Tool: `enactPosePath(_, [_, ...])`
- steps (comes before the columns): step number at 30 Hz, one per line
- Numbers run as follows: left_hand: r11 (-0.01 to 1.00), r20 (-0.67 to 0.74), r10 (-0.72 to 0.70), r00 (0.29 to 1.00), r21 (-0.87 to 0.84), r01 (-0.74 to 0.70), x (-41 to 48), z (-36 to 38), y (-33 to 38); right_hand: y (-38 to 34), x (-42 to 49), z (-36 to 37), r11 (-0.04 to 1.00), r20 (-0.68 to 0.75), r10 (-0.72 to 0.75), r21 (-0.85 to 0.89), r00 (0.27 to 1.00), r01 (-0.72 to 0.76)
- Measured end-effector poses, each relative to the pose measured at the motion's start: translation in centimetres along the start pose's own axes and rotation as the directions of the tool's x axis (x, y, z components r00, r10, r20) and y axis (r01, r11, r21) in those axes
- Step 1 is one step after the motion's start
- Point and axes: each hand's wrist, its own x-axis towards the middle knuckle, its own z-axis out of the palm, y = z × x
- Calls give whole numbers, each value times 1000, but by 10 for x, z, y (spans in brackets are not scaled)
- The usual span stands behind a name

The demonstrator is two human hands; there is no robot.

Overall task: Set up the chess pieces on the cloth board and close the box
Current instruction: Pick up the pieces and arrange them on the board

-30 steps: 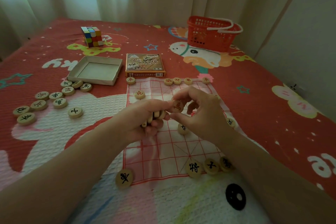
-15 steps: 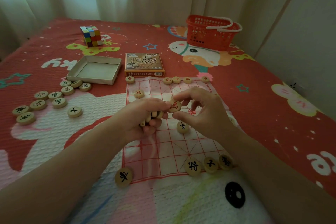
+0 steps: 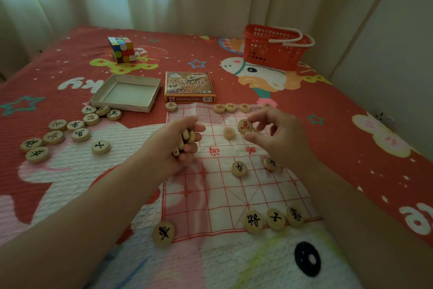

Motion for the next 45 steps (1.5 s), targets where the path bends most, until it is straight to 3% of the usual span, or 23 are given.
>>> enactPosePath(13, [988, 27, 84, 996, -130, -80, 6, -8, 8, 46, 70, -12, 968, -54, 143, -203, 988, -151])
enactPosePath(21, [991, 55, 11, 998, -135, -4, 11, -11, 6, 63, 90, -3, 859, 28, 162, -496, 986, -127])
enactPosePath(32, [992, 81, 29, 996, -128, -18, 12, -9, 4, 70, 93, 0, 796, 123, 176, -601, 977, -68])
enactPosePath(39, [995, 66, 40, 997, -99, -33, 13, -9, 3, 32, 87, 9, 908, -9, -102, -410, 995, 89])
enactPosePath(41, [995, 63, 45, 997, -95, -39, 13, -9, 3, 3, 81, 17, 941, 40, -159, -296, 986, 164])
enactPosePath(45, [993, 107, 58, 993, -105, -47, 12, -8, 3, -47, 63, 35, 972, 277, -201, -65, 940, 227])
